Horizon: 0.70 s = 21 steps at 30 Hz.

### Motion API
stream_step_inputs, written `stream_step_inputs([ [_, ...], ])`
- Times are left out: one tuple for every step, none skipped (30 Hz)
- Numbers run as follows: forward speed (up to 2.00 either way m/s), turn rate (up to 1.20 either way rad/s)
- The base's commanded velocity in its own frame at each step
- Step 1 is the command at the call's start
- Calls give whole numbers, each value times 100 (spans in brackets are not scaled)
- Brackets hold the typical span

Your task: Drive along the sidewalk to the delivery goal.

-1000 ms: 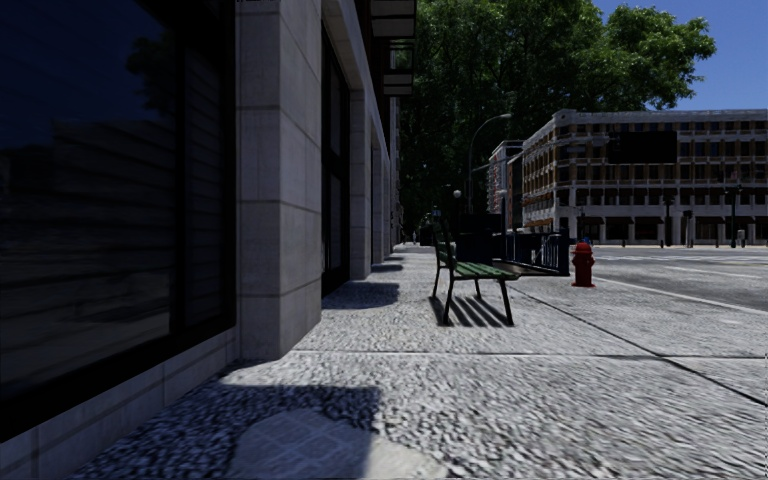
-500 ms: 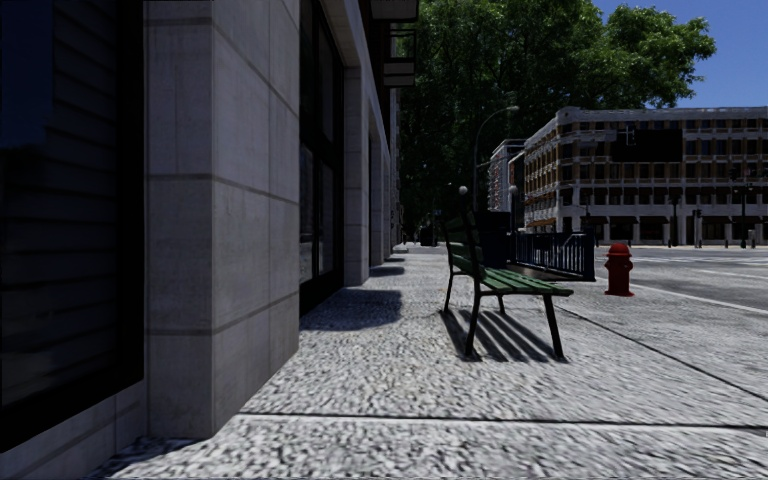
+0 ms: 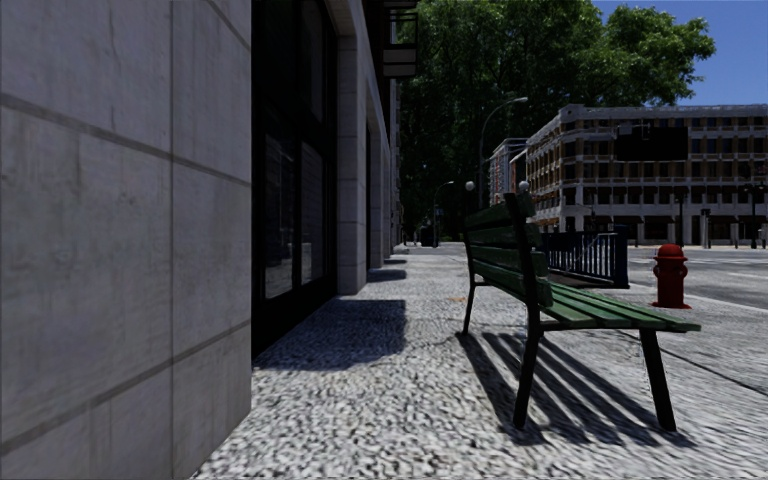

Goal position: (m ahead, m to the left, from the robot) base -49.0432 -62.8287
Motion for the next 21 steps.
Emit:
stream_step_inputs([
  [200, 0],
  [200, 0],
  [200, 0],
  [200, 0],
  [200, 0],
  [200, 0],
  [200, 0],
  [200, 0],
  [200, 0],
  [200, 0],
  [200, 0],
  [200, 0],
  [200, 0],
  [200, 0],
  [200, 0],
  [200, 0],
  [200, 0],
  [200, 0],
  [200, 0],
  [200, 0],
  [200, 0],
])
